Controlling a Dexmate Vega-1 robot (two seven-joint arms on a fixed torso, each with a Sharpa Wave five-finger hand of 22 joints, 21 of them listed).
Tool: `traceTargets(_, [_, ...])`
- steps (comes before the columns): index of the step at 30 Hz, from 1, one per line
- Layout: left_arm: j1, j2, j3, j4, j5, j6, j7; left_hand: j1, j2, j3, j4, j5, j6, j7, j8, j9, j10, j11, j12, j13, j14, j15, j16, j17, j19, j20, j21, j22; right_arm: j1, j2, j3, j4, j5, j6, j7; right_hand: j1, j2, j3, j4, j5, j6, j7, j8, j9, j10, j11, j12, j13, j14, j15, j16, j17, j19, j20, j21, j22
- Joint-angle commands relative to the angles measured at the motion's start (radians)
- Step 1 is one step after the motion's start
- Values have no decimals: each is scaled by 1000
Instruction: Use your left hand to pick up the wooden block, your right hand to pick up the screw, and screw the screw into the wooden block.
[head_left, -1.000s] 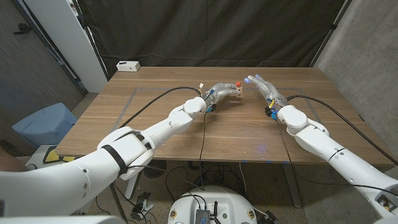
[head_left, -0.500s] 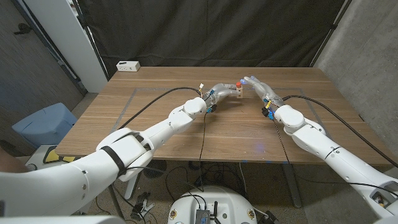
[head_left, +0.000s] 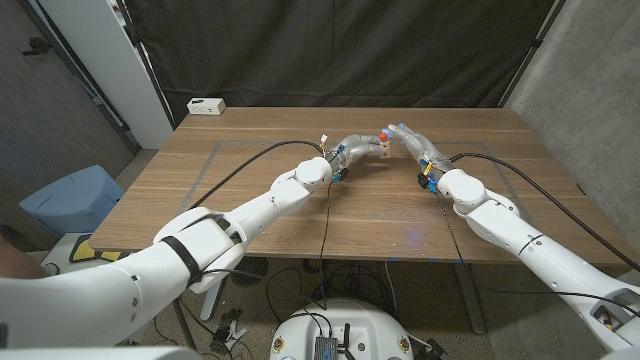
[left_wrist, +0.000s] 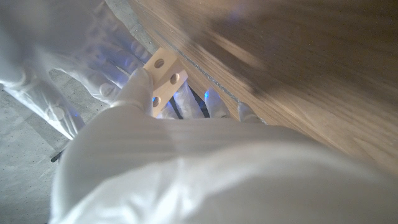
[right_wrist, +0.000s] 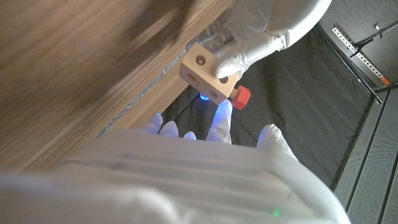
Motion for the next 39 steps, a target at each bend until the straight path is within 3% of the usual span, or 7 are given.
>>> traceTargets(1, [-8,-8,-1,25,-3,-3,-5,1,1,6,3,7,69,1,5,1,8,1,-3,2,10,-45,3,2,4,1,5,5,0,-4,-5,-9,-5,-7,2,-1,3,1,-1,1,8,0,0,3,-81,-3,4,2,-176,-4,-3,3,-11,-2,0,1])
traceTargets(26, [-56,-57,5,150,-7,-59,-20,1,0,5,3,7,72,4,4,2,11,1,-5,5,9,-45,2,2,3,2,5,5,-1,-17,-9,-27,-15,-22,8,-1,4,4,-4,1,21,3,2,3,-74,-4,7,2,-170,-3,0,1,-7,-2,2,1])
traceTargets(39, [-50,-53,4,137,-9,-54,-18,4,0,5,2,8,75,4,4,2,12,1,-7,6,8,-45,1,2,4,2,5,5,-21,-28,1,-49,-16,-29,-9,-1,7,6,-6,1,25,2,2,3,-70,-8,9,2,-168,-5,1,0,-4,-2,3,0])
